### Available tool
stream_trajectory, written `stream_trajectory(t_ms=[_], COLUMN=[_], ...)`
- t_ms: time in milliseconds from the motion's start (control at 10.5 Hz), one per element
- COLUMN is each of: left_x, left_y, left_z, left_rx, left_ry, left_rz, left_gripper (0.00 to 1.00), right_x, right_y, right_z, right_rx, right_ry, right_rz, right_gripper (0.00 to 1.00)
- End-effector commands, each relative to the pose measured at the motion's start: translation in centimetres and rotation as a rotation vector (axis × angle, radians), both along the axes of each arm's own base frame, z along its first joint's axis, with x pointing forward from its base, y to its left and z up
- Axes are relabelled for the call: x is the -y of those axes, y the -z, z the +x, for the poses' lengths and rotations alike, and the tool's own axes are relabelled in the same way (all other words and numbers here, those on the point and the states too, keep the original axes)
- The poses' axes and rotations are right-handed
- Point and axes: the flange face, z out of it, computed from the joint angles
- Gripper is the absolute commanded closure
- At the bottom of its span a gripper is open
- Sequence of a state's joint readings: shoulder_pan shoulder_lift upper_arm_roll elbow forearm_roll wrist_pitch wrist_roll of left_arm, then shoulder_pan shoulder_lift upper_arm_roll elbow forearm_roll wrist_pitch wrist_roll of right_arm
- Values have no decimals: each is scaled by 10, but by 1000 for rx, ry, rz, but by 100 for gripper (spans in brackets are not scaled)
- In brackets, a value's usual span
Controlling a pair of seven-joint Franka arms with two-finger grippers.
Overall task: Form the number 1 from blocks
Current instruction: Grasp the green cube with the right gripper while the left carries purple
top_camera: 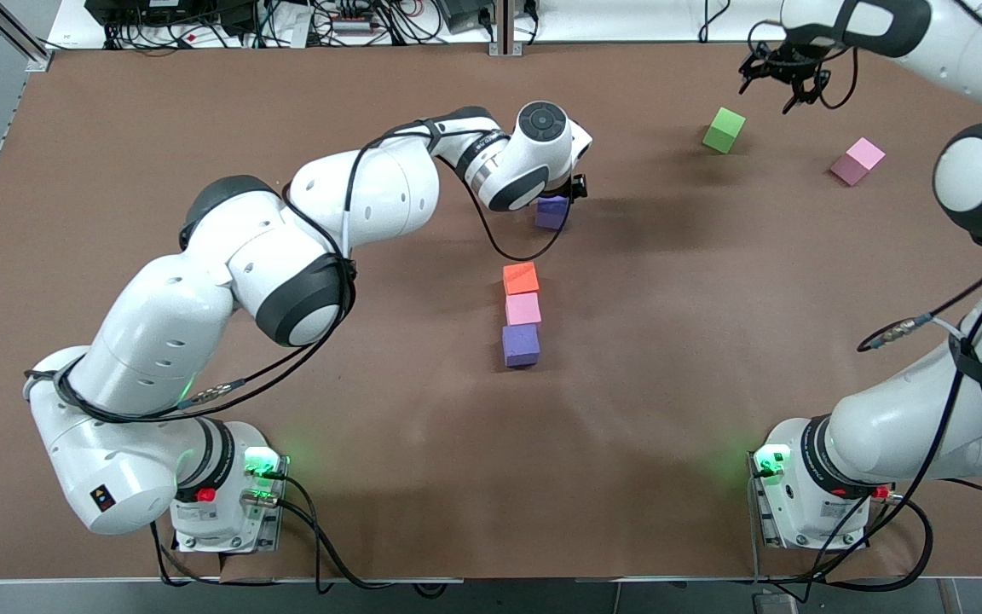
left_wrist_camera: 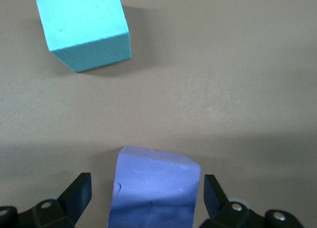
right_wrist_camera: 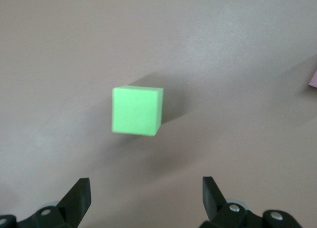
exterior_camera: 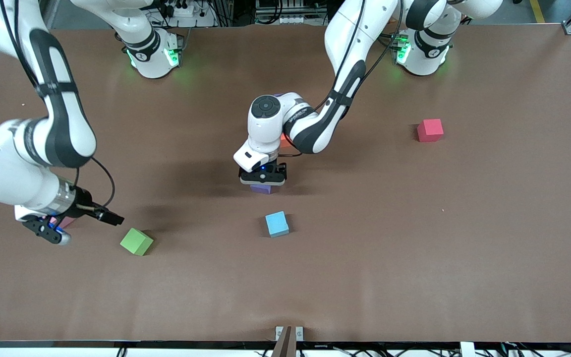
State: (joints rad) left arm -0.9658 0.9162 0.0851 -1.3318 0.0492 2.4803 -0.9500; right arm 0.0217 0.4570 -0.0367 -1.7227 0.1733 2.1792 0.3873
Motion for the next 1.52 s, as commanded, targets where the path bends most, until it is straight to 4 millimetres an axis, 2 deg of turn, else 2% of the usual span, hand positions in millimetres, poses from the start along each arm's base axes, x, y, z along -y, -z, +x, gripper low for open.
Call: stream_trajectory(t_ms=[0, 190, 379, 474, 664, 853, 1138, 1328, 1422], left_x=[8, 7, 7, 6, 4, 6, -3, -6, -6], left_y=[4, 4, 5, 4, 6, -7, -46, -88, -113], left_z=[-2, -1, -1, -1, -1, -2, -6, -10, -21], left_rx=[27, 24, 17, 13, 9, 8, -49, -67, -91], left_ry=[-13, -35, -80, -93, -105, -119, -211, -256, -290], left_rz=[-6, -11, -21, -24, -23, -30, 37, 56, 74], left_gripper=[0, 1, 62, 98, 100, 100, 100, 100, 100], right_x=[12, 15, 12, 8, 3, 5, 4, 2, 0], right_y=[14, 29, 46, 50, 63, 76, 88, 95, 97], right_z=[25, 43, 54, 57, 58, 61, 60, 60, 61], right_rx=[16, 24, 20, 22, 11, 43, 30, 25, 37], right_ry=[57, 61, 79, 97, 123, 131, 127, 124, 122], right_rz=[22, 9, 15, 31, 51, 45, 41, 32, 20], right_gripper=[0, 0, 1, 1, 1, 1, 1, 1, 1])
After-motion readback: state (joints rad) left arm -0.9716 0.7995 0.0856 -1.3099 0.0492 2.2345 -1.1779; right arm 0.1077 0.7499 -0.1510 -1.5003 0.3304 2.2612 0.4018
